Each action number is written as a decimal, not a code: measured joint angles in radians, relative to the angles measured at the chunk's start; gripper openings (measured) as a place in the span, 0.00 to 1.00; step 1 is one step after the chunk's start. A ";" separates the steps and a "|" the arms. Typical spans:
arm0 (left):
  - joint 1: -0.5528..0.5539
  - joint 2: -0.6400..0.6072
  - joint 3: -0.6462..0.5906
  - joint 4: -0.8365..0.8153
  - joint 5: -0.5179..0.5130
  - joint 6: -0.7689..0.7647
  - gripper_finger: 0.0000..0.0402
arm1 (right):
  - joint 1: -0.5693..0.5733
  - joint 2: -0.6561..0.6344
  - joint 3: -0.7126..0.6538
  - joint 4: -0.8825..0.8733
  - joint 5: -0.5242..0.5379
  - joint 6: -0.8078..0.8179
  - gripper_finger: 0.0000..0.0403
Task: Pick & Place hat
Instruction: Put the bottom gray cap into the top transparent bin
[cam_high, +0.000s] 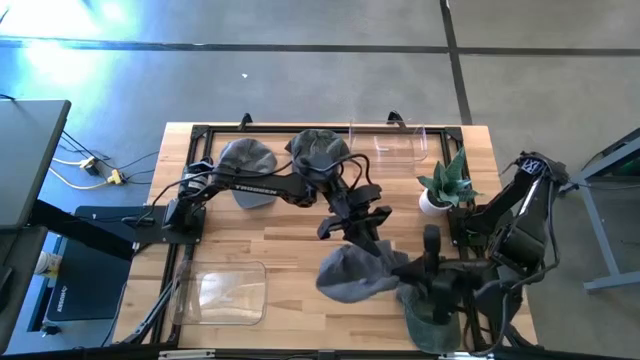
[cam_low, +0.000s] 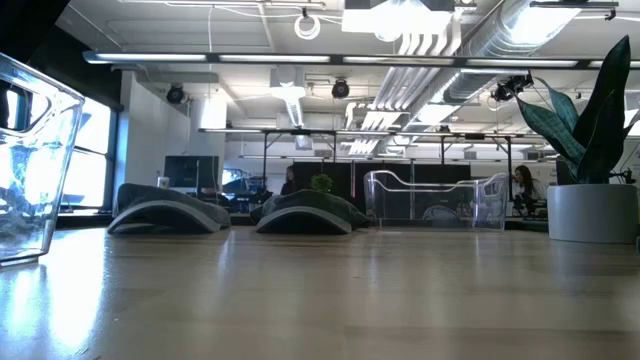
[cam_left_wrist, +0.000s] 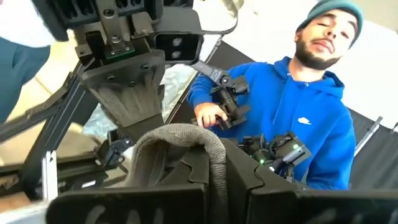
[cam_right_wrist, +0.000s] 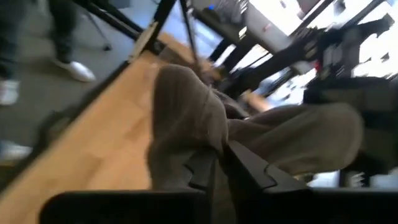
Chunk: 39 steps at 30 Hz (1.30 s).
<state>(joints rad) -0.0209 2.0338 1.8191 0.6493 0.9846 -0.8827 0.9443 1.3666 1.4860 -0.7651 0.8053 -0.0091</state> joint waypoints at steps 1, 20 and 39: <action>0.000 0.000 0.000 -0.027 -0.004 0.012 0.02 | -0.004 -0.005 0.000 -0.010 -0.032 0.035 0.14; 0.002 -0.114 0.002 -0.232 -0.047 0.133 0.02 | 0.015 -0.230 -0.198 -0.408 -0.333 1.001 0.56; 0.001 -0.187 0.001 -0.347 -0.064 0.152 0.02 | -0.124 -0.397 -0.707 0.429 -0.098 0.810 0.66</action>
<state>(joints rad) -0.0196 1.8465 1.8199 0.3021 0.9206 -0.7302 0.8203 0.9694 0.7790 -0.3359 0.7072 0.8012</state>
